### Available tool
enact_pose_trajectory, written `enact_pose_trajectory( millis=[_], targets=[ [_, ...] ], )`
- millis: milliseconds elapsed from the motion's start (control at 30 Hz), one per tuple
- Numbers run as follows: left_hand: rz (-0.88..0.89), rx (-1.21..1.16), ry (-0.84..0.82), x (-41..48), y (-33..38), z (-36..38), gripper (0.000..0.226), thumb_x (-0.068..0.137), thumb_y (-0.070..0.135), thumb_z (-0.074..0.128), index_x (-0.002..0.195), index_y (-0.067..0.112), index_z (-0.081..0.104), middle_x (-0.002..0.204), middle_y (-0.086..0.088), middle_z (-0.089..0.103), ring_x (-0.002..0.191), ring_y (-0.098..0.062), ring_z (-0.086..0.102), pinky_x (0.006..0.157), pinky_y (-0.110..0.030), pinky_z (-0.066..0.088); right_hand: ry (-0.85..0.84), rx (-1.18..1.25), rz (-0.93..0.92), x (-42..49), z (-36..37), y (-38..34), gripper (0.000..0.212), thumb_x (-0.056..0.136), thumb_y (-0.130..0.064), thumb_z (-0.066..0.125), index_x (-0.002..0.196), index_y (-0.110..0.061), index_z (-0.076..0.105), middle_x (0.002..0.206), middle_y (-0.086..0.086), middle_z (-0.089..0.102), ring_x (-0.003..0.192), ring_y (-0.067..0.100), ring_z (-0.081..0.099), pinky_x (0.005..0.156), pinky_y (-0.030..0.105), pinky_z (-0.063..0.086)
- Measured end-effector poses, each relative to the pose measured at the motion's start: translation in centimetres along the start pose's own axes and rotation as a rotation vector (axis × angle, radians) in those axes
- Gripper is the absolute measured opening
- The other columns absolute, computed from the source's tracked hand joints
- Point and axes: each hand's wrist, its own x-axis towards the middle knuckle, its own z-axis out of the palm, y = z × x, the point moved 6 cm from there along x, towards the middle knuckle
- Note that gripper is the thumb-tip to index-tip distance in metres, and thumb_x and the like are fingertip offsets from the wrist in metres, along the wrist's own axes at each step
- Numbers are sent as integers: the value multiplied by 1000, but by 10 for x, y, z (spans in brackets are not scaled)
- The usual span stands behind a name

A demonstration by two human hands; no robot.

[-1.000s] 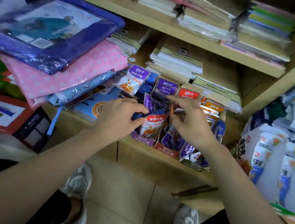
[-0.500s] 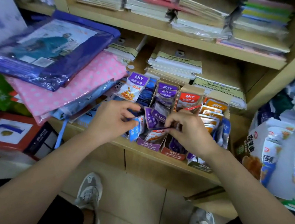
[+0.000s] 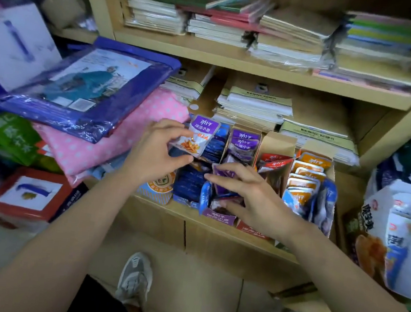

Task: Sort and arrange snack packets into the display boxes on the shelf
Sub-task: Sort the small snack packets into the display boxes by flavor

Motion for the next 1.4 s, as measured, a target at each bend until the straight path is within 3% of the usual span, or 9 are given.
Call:
enact_pose_trajectory(
  millis=[200, 400, 500, 633, 767, 900, 1100, 1200, 1400],
  targets=[
    [-63, -105, -186, 6, -16, 15, 32, 80, 34, 84, 110, 25, 78, 104, 9, 77, 95, -4, 70, 89, -37, 59, 8, 83, 21, 6, -2, 4, 49, 84, -28, 79, 130, -31, 60, 138, -13, 46, 131, 10, 38, 106, 40, 45],
    [-13, -188, 18, 6, -18, 5, 3, 87, 21, 78, 86, 18, 80, 74, 8, 75, 67, -6, 70, 69, -41, 60, 46, 547, 300, 19, -28, 4, 45, 80, -47, 72, 120, -28, 69, 115, -8, 65, 104, 2, 59, 88, 18, 48],
    [36, -282, 174, 1, -6, -8, 3, 87, 21, 78, 88, 20, 80, 72, 1, 75, 65, -20, 70, 63, -38, 57, 268, 732, 548, 41, -41, 12, 31, 87, -44, 69, 106, -20, 72, 101, 4, 75, 91, 12, 71, 83, 27, 57],
    [177, -385, 48, -4, 22, -4, 16, 85, 14, 80, 101, 13, 81, 94, 8, 77, 87, 0, 72, 80, -21, 56, 297, 1097, 733, 72, -43, 13, 41, 88, -42, 71, 109, -7, 66, 98, 15, 77, 88, 26, 75, 79, 37, 62],
    [205, -380, -29, -5, 24, -4, 33, 81, 12, 83, 114, 15, 77, 108, 4, 76, 100, -2, 70, 90, -19, 54, 492, 867, 648, 72, -61, 28, 7, 87, -17, 76, 88, -10, 76, 91, 12, 78, 85, 31, 75, 85, 59, 58],
    [167, -166, -111, -3, 3, -1, 51, 76, 26, 89, 123, 27, 72, 120, 8, 70, 105, 4, 61, 91, -12, 44, 605, 638, 494, 45, -82, 41, 29, 95, -30, 66, 71, -15, 67, 90, 18, 73, 89, 38, 71, 81, 62, 55],
    [193, -32, -150, -5, -1, 17, 26, 85, 31, 79, 111, 29, 78, 107, 12, 74, 99, -6, 67, 90, -42, 55, 394, 251, 264, 15, -51, 27, 26, 98, -17, 63, 122, -16, 72, 111, -6, 74, 103, 7, 68, 86, 24, 55],
    [162, -41, -18, -1, 1, 11, 14, 88, 26, 76, 101, 24, 81, 96, 9, 77, 86, -6, 70, 81, -40, 58, 267, 198, 253, 12, -34, 26, 26, 95, -14, 66, 120, -19, 72, 113, -9, 73, 106, 2, 66, 85, 21, 55],
    [132, -58, 202, 3, 8, -3, 9, 91, 22, 74, 95, 19, 81, 85, 10, 76, 71, -5, 68, 71, -28, 57, 505, 278, 189, 7, -55, 13, 28, 97, -10, 62, 124, -16, 67, 113, -20, 67, 108, -7, 64, 92, 13, 50]
  ],
)
